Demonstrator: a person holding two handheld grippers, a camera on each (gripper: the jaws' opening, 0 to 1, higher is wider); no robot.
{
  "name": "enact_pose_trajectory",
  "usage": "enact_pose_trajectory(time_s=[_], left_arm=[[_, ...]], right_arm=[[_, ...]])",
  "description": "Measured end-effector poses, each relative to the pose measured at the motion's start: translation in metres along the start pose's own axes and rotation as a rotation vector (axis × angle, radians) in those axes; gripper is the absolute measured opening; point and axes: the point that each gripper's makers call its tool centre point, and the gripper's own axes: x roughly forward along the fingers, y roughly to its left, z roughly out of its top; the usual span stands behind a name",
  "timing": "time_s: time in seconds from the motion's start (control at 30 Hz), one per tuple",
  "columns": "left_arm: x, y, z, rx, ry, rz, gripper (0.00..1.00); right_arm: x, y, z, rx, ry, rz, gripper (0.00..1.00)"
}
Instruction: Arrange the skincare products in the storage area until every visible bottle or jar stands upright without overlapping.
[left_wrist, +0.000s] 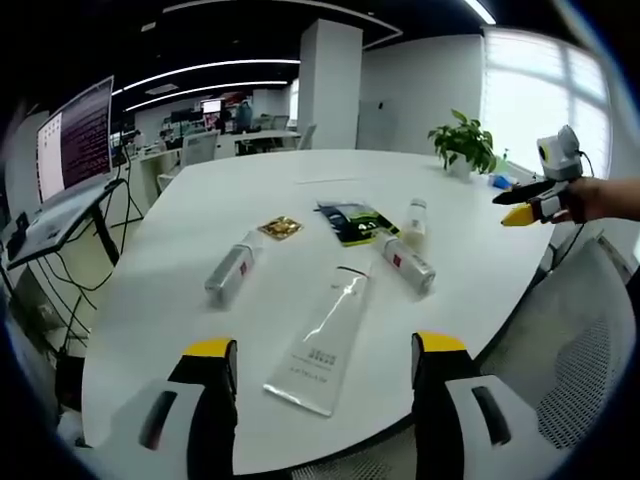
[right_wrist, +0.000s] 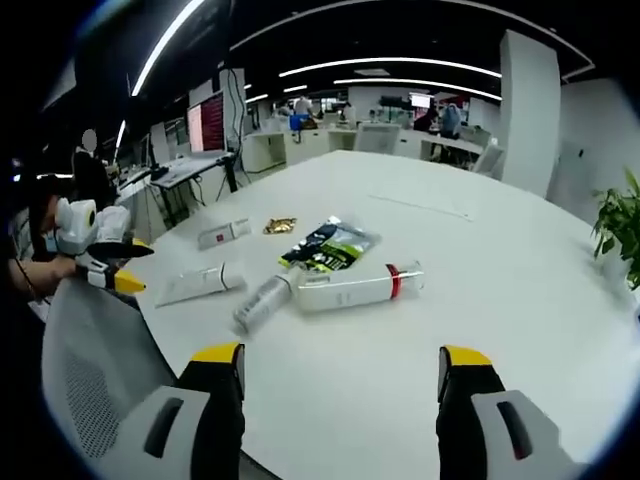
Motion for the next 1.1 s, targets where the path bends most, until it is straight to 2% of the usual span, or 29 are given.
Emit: enact_pose_trajectory(time_s=[0.07,0.13,0.2,0.3,0.47,0.77,0.83,0.93,1.1], left_arm=[[0.000,0.000,-0.001,0.002,0.004,0.000,0.64],[0.000,0.000,-0.001,0.002,0.005,0.002,0.64],[0.000,0.001,-0.002,0.001,0.007,0.005,0.64],[0.000,0.001,-0.002,0.000,0.008,0.007,0.64],[0.000,0.003,-0.003,-0.007,0.010,0.010,0.64],[0.000,0.002,-0.006,-0.007,0.028,0.010,0.63],[-0.001,0.002,-0.005,-0.006,0.030,0.013,0.62],[-0.001,0.002,-0.005,-0.008,0.029,0.011,0.62],[0.000,0.002,-0.005,-0.006,0.029,0.010,0.63]], right_arm=[[0.003,-0.002,-0.003,0.013,0.075,-0.024,0.70],[0.009,-0.003,0.002,0.022,0.073,-0.022,0.66],[0.013,0.000,0.006,0.024,0.064,-0.014,0.68],[0.020,0.007,0.004,0.012,0.086,-0.004,0.68],[0.037,0.001,0.004,0.046,0.109,0.017,0.67],[0.066,-0.001,0.006,0.111,0.147,0.004,0.64],[0.069,0.003,0.008,0.160,0.153,-0.002,0.63],[0.085,-0.010,0.010,0.233,0.160,-0.036,0.61],[0.099,-0.016,0.019,0.275,0.160,-0.078,0.60]])
